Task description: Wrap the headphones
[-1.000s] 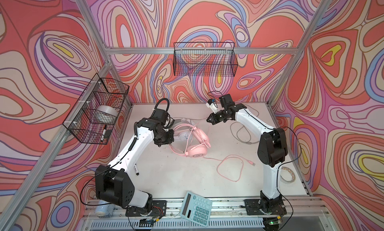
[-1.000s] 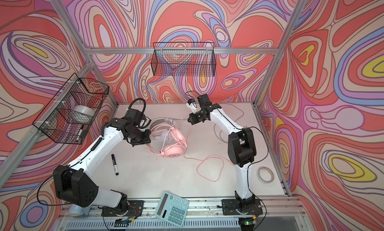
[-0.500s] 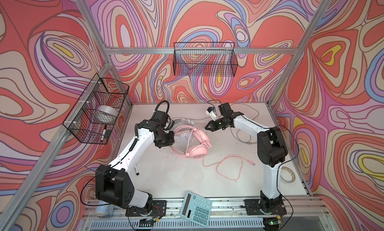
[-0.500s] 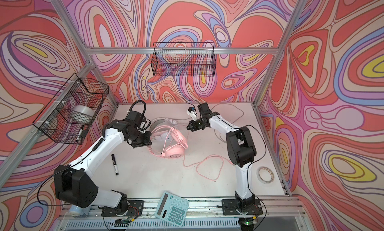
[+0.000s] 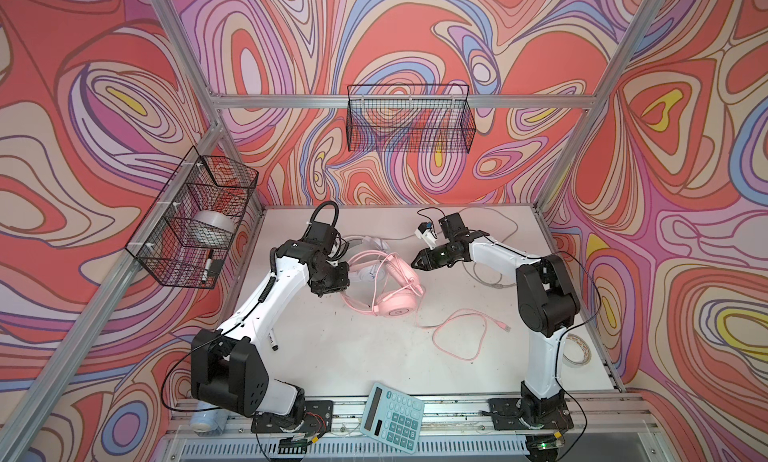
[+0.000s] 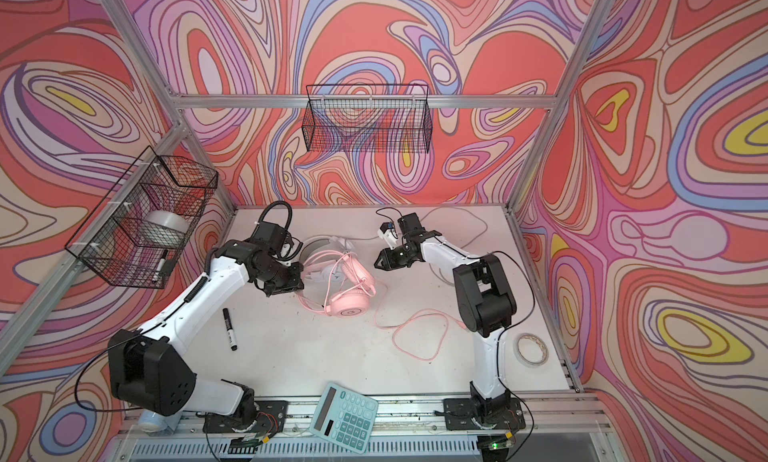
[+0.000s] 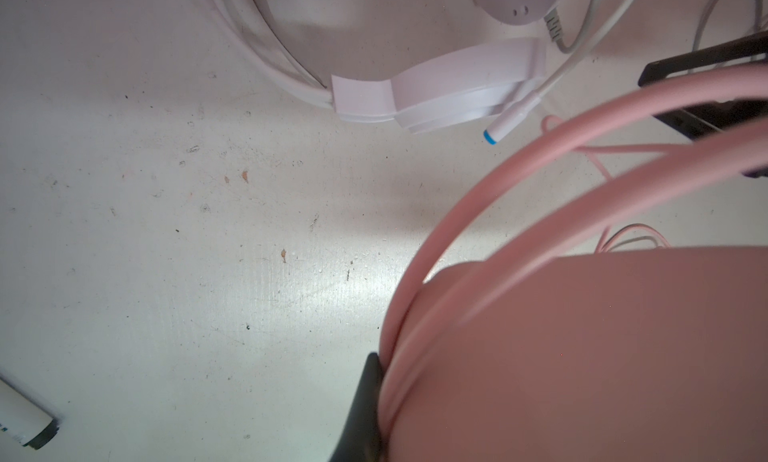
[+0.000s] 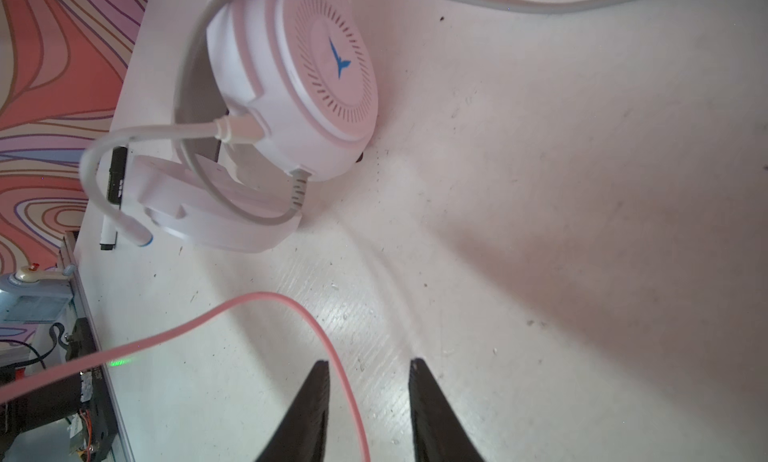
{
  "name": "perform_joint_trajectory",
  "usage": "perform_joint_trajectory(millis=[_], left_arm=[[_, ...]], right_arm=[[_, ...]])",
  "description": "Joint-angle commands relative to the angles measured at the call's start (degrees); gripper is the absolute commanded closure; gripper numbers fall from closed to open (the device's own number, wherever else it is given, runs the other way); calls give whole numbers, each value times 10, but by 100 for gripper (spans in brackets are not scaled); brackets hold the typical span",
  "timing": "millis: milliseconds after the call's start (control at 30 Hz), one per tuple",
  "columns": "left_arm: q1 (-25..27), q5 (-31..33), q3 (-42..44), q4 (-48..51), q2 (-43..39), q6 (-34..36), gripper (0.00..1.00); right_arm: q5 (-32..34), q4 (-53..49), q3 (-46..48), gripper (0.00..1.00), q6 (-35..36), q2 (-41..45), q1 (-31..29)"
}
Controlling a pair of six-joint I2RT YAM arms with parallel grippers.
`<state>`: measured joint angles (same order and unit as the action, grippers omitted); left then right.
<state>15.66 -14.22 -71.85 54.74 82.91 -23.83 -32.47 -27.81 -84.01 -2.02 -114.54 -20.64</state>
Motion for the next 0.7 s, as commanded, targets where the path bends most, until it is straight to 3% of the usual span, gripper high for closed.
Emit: perform_joint_trajectory(millis=[0, 200, 500, 667], left_arm=[[1, -29, 3, -17, -3, -10, 100], [1, -28, 2, -18, 0, -9, 100], [1, -30, -4, -21, 6, -11, 100], [1, -31, -9, -20, 10, -13, 100]], right_arm=[[22, 6, 17, 61, 12, 48, 9], [49, 27, 73, 49, 24, 110, 19], [75, 35, 180, 47, 83, 238, 19], [82, 30, 247, 46, 73, 287, 19]])
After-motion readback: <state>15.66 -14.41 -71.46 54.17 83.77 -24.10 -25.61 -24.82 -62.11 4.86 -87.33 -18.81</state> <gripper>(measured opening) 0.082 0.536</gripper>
